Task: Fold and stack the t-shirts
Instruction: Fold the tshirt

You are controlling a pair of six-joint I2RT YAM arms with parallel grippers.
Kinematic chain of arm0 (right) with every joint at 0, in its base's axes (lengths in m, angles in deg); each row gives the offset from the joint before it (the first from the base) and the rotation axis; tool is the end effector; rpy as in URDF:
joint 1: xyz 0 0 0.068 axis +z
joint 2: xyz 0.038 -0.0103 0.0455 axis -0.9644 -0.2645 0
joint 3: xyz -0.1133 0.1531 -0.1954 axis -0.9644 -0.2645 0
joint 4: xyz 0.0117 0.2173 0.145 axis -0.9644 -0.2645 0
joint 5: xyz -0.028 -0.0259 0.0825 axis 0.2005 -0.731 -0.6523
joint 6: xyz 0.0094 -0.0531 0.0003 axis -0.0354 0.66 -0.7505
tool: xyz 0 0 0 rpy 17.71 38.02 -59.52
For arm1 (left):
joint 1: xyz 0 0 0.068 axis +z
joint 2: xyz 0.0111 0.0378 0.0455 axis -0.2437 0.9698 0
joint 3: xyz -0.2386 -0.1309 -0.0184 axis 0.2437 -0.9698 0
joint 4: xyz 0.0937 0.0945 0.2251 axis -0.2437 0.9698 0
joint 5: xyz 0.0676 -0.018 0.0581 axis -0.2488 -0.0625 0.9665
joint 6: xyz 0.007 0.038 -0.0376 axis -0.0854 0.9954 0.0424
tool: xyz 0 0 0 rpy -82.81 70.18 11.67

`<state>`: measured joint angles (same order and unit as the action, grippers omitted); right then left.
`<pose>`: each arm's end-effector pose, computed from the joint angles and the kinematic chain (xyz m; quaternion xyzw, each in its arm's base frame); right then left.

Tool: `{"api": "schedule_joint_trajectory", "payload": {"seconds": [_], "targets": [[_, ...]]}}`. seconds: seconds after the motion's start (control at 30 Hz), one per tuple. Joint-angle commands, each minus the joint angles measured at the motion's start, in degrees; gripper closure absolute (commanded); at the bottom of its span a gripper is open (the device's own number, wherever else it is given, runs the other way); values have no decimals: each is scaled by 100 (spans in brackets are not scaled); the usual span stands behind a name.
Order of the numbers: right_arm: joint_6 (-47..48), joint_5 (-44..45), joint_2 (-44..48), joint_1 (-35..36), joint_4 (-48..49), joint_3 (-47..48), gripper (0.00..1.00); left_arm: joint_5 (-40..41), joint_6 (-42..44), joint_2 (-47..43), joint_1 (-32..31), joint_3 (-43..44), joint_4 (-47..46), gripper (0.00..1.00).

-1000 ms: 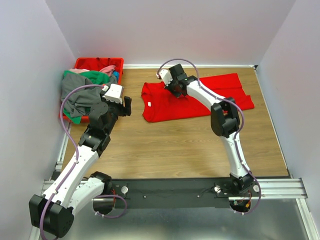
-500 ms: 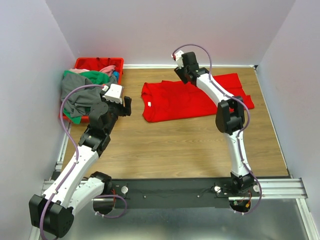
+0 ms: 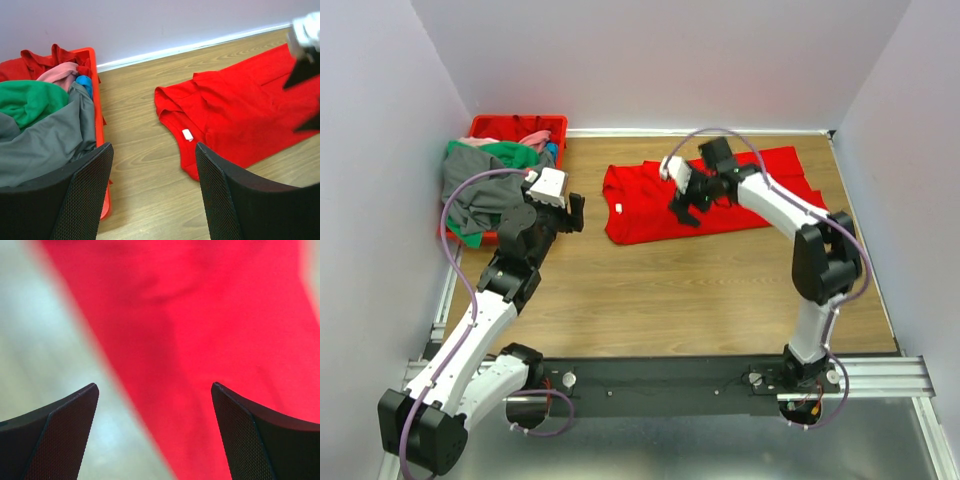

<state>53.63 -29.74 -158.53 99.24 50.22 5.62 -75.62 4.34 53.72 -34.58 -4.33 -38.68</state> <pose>0.3832 0.1898 0.2393 -0.5588 0.7489 0.1308 0.3314 0.1976 -0.0705 0.3287 0.0978 0.7277 -0.0938 0.6724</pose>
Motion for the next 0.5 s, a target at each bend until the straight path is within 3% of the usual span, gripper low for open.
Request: {"api": "schedule_joint_trajectory", "payload": {"seconds": [0.0,0.1,0.2,0.3,0.47], "targets": [[927,-718,463,598,-61,-1003,1,-310,-214,54,8,41,-192,25],[313,991,534,1162,730,-1452,6,-643,-1090,316,17,14,-201,17],[75,1760,402,1391,1109,-1374,10,-1082,-2190,739,43,-3,18,19],[-164,1964,209,1392,1206,-1233,18,-1593,-3137,819,43,-363,-68,25],[-208,2141,-29,1401,1372,-1277,25,-1041,-3660,389,34,-891,114,26]]}}
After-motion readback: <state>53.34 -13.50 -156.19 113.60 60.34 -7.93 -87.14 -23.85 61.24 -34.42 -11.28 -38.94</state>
